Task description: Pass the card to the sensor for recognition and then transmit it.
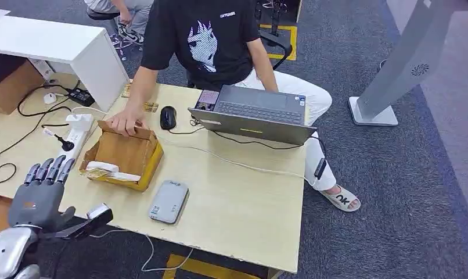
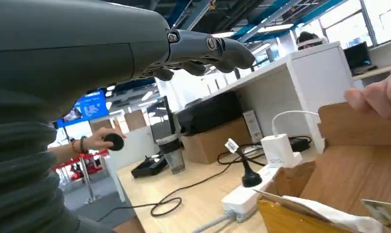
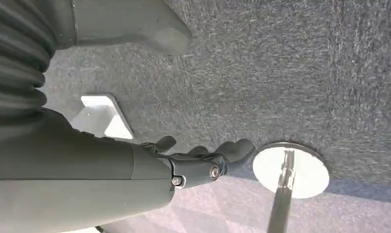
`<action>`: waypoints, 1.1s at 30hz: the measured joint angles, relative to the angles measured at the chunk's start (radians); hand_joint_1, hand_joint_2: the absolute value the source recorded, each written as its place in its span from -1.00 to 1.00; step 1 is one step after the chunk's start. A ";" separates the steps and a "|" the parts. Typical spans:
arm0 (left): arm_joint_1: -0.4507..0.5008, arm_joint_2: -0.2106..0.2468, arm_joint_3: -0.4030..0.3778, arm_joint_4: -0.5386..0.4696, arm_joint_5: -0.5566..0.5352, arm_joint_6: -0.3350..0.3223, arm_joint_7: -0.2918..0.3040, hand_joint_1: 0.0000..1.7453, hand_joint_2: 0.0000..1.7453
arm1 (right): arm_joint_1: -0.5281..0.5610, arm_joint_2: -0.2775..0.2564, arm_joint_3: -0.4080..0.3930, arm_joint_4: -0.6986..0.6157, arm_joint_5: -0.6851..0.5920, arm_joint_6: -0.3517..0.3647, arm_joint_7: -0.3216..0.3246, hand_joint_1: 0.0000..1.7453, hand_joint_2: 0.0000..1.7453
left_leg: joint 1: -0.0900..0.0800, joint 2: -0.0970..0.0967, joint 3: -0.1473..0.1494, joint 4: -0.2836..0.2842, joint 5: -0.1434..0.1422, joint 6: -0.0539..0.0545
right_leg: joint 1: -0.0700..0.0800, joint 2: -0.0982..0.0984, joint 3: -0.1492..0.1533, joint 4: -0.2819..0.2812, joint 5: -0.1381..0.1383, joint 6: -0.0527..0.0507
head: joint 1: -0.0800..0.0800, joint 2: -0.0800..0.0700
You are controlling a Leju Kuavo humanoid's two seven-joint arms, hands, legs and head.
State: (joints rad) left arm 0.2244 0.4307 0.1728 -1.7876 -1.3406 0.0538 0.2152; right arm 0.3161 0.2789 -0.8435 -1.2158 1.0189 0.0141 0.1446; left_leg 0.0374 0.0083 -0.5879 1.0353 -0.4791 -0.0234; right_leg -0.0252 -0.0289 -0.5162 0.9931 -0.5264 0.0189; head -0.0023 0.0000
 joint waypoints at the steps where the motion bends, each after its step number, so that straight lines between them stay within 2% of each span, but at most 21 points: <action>1: -0.005 0.000 0.000 0.009 -0.008 0.001 0.001 -1.00 1.00 | -0.002 0.000 -0.005 0.001 0.006 0.002 -0.001 -1.00 1.00 | 0.000 0.000 0.000 0.000 0.000 0.000 | 0.000 0.000 0.000 0.000 0.000 0.000 | 0.000 0.000; 7: -0.038 0.000 -0.018 0.061 -0.037 0.009 0.003 -1.00 1.00 | -0.020 0.000 -0.036 0.010 0.046 0.006 -0.024 -1.00 1.00 | 0.000 0.000 0.000 0.000 0.000 0.000 | 0.000 0.000 0.000 0.000 0.000 0.000 | 0.000 0.000; 10: -0.059 -0.005 -0.028 0.090 -0.022 0.031 -0.001 -1.00 1.00 | -0.034 0.000 -0.060 0.021 0.109 0.011 -0.062 -1.00 1.00 | 0.000 0.000 0.000 0.000 0.000 0.000 | 0.000 0.000 0.000 0.000 0.000 0.000 | 0.000 0.000; 14: -0.083 -0.020 -0.039 0.116 -0.018 0.038 -0.005 -1.00 1.00 | -0.043 0.000 -0.084 0.031 0.138 0.013 -0.076 -1.00 1.00 | 0.000 0.000 0.000 0.000 0.000 0.000 | 0.000 0.000 0.000 0.000 0.000 0.000 | 0.000 0.000; 23: -0.148 -0.045 -0.104 0.211 -0.080 0.080 0.000 -1.00 1.00 | -0.084 0.000 -0.161 0.080 0.326 0.013 -0.203 -1.00 1.00 | 0.000 0.000 0.000 0.000 0.000 0.000 | 0.000 0.000 0.001 0.000 0.000 0.000 | 0.000 0.000; 33: -0.209 -0.060 -0.170 0.296 -0.116 0.096 0.000 -1.00 1.00 | -0.110 0.000 -0.240 0.114 0.394 0.014 -0.247 -1.00 1.00 | 0.000 0.000 0.000 0.000 0.000 0.000 | 0.000 0.000 0.003 0.000 0.000 0.000 | 0.000 0.000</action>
State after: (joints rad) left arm 0.0150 0.3708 0.0026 -1.4915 -1.4569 0.1495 0.2148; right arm 0.2062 0.2789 -1.0830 -1.1017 1.4130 0.0278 -0.1026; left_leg 0.0374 0.0079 -0.5881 1.0354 -0.4790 -0.0234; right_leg -0.0251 -0.0291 -0.5137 0.9933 -0.5260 0.0188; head -0.0023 0.0000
